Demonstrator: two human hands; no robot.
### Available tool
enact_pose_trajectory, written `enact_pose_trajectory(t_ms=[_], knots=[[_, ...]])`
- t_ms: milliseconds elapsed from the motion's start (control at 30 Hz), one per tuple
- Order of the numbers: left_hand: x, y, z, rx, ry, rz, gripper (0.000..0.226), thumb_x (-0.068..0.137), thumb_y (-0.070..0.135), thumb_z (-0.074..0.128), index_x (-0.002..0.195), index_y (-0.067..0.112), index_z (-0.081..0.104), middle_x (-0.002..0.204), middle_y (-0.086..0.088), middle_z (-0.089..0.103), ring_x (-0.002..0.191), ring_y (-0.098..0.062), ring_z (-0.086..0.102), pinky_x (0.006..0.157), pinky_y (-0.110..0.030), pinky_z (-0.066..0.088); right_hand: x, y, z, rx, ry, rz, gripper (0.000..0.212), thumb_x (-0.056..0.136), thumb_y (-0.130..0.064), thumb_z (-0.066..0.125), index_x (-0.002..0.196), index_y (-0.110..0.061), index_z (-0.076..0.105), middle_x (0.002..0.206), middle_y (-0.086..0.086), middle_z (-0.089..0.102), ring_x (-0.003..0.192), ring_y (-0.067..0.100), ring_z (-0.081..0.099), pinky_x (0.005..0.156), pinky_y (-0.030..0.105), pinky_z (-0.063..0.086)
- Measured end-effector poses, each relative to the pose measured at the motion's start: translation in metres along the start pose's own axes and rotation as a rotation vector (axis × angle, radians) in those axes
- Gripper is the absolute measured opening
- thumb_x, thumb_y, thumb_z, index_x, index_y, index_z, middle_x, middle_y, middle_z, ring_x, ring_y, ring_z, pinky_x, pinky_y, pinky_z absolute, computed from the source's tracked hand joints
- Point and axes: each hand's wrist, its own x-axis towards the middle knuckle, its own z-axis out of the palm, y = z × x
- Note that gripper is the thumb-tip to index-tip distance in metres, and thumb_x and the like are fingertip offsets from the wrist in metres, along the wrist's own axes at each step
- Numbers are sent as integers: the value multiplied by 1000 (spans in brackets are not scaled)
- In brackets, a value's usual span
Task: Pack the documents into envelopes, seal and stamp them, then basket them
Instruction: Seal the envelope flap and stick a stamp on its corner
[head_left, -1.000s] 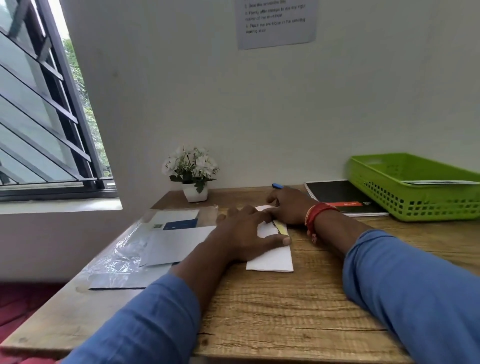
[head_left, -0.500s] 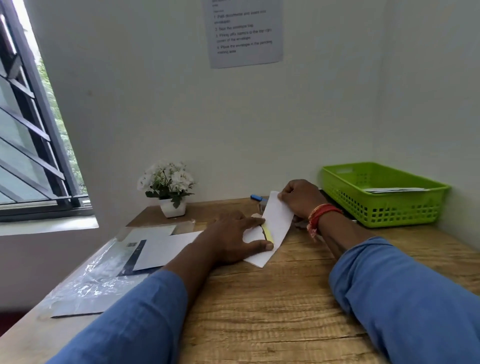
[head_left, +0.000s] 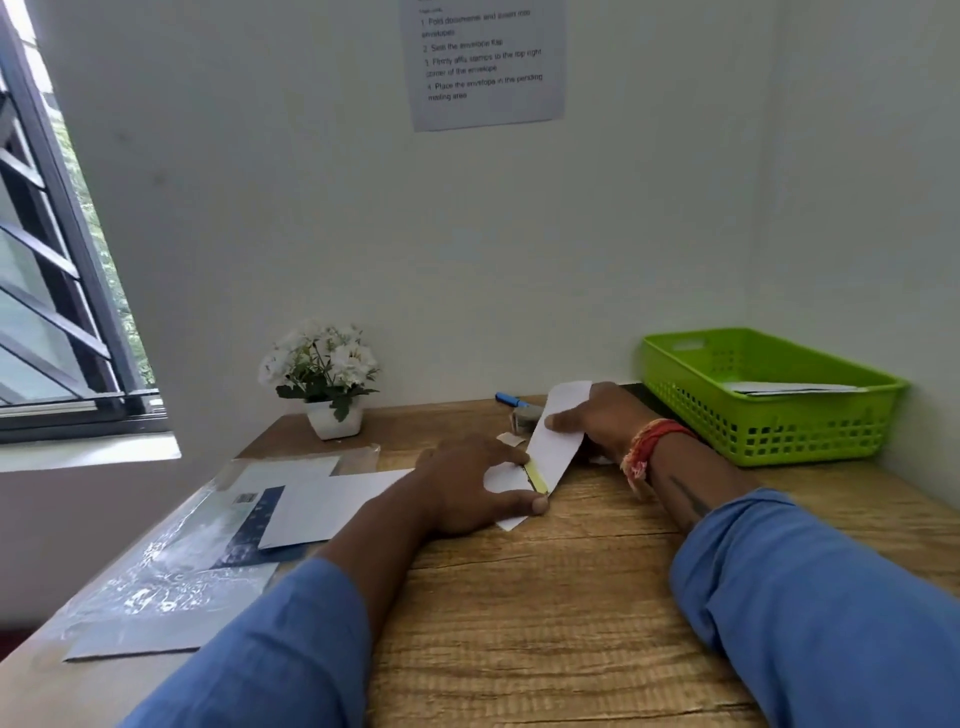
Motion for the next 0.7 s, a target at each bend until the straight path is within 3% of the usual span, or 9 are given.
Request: enact_pose_trajectory(t_ms=[100,233,333,400,500,600,700], knots=[[-2,1,-1,-1,12,1,85,64,99,44,136,54,49,153,18,42,140,-15,37,114,-50,31,-5,-8,-2,-30,150,-37,44,84,-23,77,121,-3,64,110,12,72,91,26,69,64,29,54],[-6,5,-1,22,30,25,73,73,92,44,138,59,40,151,13,40,138,-19,36,113,-51,33,-8,-12,-5,100,404,-108,35,89,-15,69,121,-1,65,115,13,69,100,29,65,81,33,52],[-9,6,-1,34,23,15,69,75,90,44,136,60,45,146,12,41,137,-19,36,111,-50,34,-15,-15,-11,230,512,-132,25,92,-13,65,115,-2,66,101,8,63,96,26,62,79,30,47],[-9,6,-1,26,14,8,70,73,91,45,135,58,48,152,11,37,142,-19,32,113,-54,32,-15,-12,-12,298,477,-105,21,92,-20,67,107,-6,64,103,8,66,96,28,65,81,33,50],[-9,5,1,12,28,18,71,71,93,45,131,55,51,154,13,38,142,-17,34,113,-54,34,-19,-7,-4,241,235,-46,34,87,-32,72,109,-7,66,105,10,73,90,26,71,85,42,59],[-10,6,1,-6,66,22,66,72,90,49,124,50,54,146,16,46,133,-12,42,109,-48,39,-24,-8,2,-17,66,-100,31,87,-27,73,111,-10,65,104,6,71,87,21,69,66,31,54],[-13,10,0,-11,93,31,62,77,82,57,125,42,53,143,13,48,124,-11,45,103,-40,43,-26,-11,0,-92,99,-90,28,89,-24,71,110,-7,64,101,8,72,76,18,69,52,24,49]])
